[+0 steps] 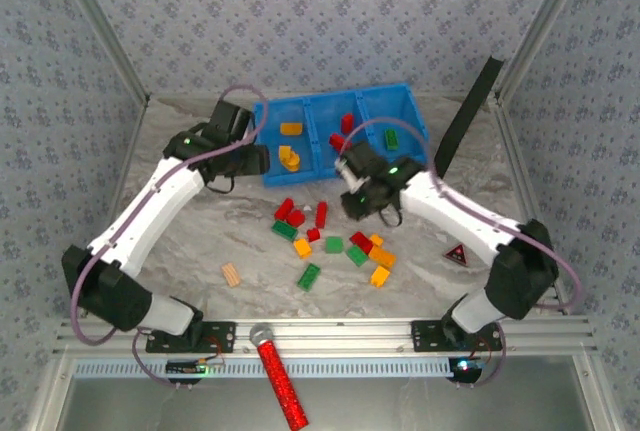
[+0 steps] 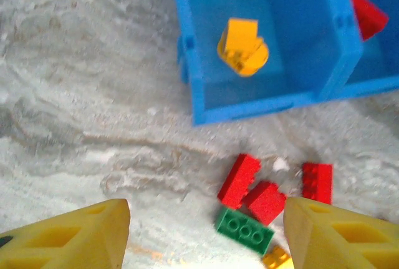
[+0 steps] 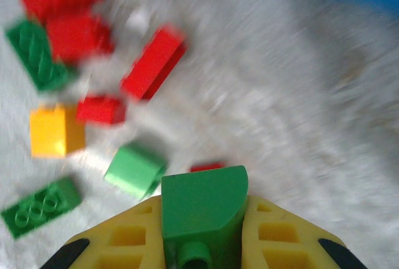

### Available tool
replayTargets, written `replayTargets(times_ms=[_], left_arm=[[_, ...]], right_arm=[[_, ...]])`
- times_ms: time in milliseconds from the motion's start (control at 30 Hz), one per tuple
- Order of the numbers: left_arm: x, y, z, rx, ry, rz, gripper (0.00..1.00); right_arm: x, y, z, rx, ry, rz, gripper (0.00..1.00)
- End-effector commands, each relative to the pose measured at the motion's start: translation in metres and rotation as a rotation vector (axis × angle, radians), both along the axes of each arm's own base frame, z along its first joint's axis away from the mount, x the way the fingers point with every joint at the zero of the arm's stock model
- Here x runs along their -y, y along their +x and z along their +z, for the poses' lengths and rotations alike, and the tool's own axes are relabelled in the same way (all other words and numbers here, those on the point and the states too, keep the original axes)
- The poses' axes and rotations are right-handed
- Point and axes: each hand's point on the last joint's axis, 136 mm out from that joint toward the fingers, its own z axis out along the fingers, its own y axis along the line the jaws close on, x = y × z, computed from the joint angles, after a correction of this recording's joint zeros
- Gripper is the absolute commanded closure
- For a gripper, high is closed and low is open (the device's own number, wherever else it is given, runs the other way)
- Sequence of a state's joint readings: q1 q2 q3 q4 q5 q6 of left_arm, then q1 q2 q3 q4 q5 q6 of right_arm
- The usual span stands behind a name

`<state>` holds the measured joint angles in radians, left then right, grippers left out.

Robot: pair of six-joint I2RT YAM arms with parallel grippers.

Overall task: Sort the legos into containers by color
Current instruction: Place the lego in the container.

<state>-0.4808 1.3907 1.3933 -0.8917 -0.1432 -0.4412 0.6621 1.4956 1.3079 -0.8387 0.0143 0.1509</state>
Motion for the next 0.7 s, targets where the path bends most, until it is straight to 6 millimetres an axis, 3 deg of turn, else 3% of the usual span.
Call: replayTargets(times_ms=[0,133,300,500,667], left_arm=[[-0.003,-0.022,0.003,0.004,-0.013,-0.037,0.34],[0.002,-0.043,-0.010,-0.034,-0.021,-0.061,0.34],[0.012,-0.068,-0.040,-0.140,-0.040,-0.018,0.34],[0.040,-0.093,-0.083,-0.269,-0.101,0.047,0.34],[0.065,-0.098,-0.098,-0.317,-0.115,0.055,0.34]], right_arm=[[0.032,0.031,0.016,0.057,-0.020,-0.032,0.78],[0.070,0.091,0.031,0.147,-0.004,-0.162,0.78],[0.098,0.151,0.035,0.195,-0.050,-0.238,0.77],[0.112,0.205,0.015,0.183,-0.035,-0.277,0.77],[0.109,0.237,-0.012,0.143,-0.036,-0.262,0.77]])
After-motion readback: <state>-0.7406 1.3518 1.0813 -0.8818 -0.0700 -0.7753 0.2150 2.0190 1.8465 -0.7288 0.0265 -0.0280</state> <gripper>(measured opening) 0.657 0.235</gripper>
